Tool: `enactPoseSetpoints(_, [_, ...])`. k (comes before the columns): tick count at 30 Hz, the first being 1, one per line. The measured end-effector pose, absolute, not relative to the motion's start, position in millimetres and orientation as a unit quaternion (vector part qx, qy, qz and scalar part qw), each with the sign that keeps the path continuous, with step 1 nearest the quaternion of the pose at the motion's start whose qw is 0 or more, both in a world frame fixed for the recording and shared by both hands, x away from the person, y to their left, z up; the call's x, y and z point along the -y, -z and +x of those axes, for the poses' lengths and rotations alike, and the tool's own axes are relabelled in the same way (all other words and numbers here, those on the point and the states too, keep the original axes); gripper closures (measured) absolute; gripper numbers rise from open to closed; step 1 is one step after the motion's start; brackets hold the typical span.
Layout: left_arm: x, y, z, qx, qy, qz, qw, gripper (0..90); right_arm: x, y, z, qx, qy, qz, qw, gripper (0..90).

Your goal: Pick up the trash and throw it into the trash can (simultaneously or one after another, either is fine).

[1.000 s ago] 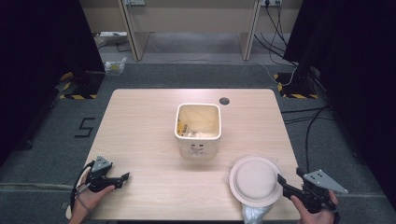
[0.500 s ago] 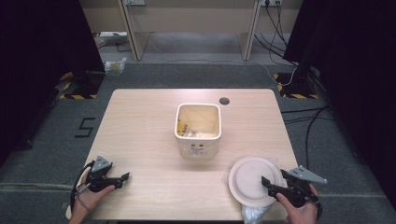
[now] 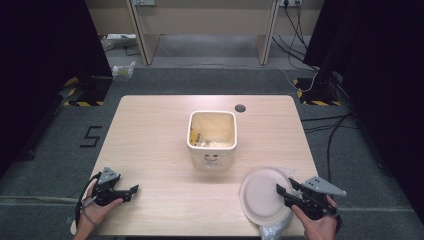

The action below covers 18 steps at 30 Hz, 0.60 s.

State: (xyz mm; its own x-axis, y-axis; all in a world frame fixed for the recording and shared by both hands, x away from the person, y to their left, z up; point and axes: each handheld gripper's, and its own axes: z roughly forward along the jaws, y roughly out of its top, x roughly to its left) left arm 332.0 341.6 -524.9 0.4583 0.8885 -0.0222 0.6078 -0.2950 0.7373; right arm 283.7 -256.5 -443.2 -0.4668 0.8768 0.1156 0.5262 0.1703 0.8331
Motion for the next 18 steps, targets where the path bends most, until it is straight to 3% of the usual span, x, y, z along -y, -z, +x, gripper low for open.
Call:
enactPoseSetpoints(6, [-341.6,524.9,332.2,-0.479,-0.201,0.779,0.35,12.0,262.8,456.7,299.3,-0.726,-0.457,0.496,0.138,53.5])
enactPoseSetpoints(11, [-341.6,524.9,332.2,-0.479,-0.201,0.779,0.35,12.0,263.0,465.7,304.1,-0.728,-0.45,0.505,0.11,44.7])
enactPoseSetpoints(18, [-341.6,524.9,332.2,-0.479,-0.201,0.779,0.35,12.0,261.7,466.6,302.9,-0.73,-0.457,0.494,0.114,56.2])
